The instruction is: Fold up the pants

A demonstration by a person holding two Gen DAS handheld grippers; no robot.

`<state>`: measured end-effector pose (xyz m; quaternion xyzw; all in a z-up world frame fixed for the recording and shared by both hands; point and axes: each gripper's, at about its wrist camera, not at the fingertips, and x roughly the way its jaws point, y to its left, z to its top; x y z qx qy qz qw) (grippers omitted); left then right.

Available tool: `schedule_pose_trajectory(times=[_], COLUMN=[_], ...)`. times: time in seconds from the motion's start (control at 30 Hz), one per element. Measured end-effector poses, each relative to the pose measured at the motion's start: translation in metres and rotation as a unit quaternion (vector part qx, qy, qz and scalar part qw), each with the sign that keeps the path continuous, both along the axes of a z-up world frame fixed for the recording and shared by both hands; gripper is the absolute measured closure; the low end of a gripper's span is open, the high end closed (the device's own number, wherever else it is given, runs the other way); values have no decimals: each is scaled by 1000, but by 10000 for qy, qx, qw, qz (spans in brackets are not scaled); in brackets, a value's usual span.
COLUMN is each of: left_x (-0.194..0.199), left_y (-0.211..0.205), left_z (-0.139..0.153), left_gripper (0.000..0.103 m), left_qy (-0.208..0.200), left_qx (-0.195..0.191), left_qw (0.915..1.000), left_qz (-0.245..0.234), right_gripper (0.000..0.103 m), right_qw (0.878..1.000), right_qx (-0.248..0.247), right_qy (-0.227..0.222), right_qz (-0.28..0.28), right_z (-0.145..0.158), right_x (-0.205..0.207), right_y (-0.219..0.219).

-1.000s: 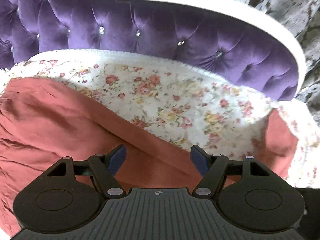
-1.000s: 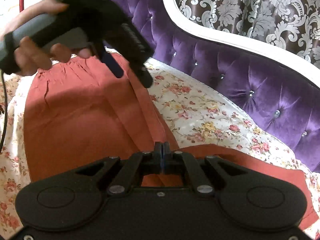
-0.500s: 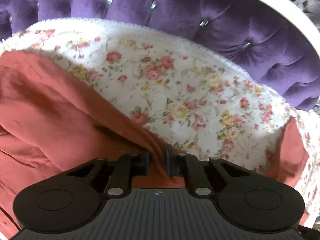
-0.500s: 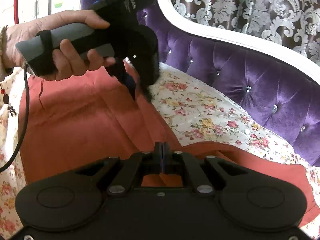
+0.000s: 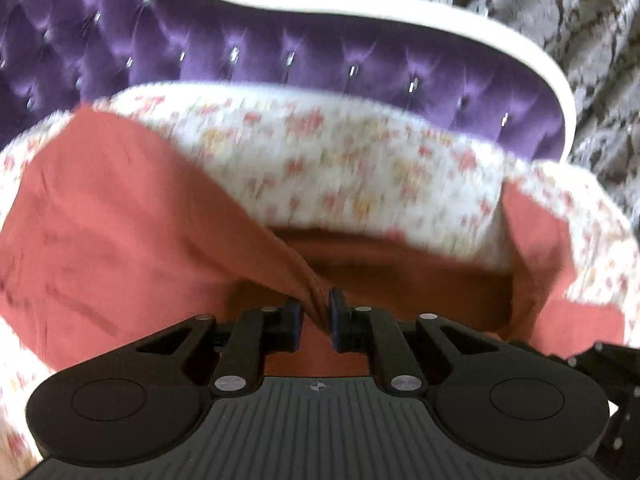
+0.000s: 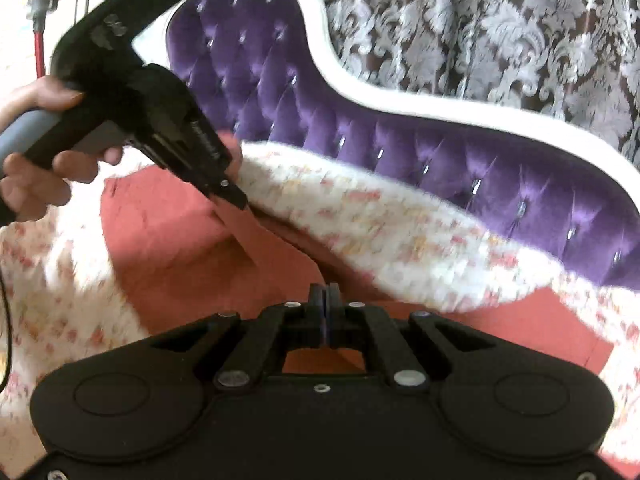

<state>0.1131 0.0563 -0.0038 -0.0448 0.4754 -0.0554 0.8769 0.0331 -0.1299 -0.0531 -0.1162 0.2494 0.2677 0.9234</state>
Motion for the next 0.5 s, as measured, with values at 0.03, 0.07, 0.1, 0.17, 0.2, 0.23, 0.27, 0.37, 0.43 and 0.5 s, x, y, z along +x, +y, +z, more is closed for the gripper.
schedule_pose_trajectory(times=[0.03, 0.07, 0.1, 0.17, 0.2, 0.23, 0.27, 0.37, 0.43, 0.5], left_x=[-6, -10, -13, -18, -18, -20, -20, -19, -19, -21], left_y=[0, 0, 0, 2, 4, 8, 11, 18, 17, 12], left_z=[-8, -18, -27, -42, -48, -54, -59, -62, -63, -65], left_gripper=[90, 90, 90, 90, 90, 90, 90, 89, 89, 88], left_qy=[45, 85, 103, 129, 168, 223, 276, 227, 220, 183], left_qx=[37, 70, 97, 111, 121, 84, 10, -197, -136, 19], left_qw=[10000, 9999, 9999, 9998, 9997, 9996, 9994, 9992, 9994, 9997], left_qz=[7, 20, 39, 71, 106, 158, 203, 275, 220, 151], right_gripper=[96, 96, 96, 95, 95, 95, 94, 75, 54, 46], right_qw=[10000, 9999, 9998, 9993, 9989, 9986, 9984, 9969, 9931, 9863], right_qx=[-46, -115, -150, -130, -98, -57, 6, 405, 590, 623], right_qy=[61, 94, 135, 341, 441, 498, 513, 396, 394, 348], right_qz=[-27, -47, -58, -93, -129, -181, -243, -553, -936, -1487], right_z=[-7, -16, -23, -33, -35, -33, -28, -2, 10, 17], right_x=[-3, -6, -7, -5, -6, -6, -7, -8, 4, 25], right_y=[3, 6, 7, 9, 8, 7, 4, -15, -29, -43])
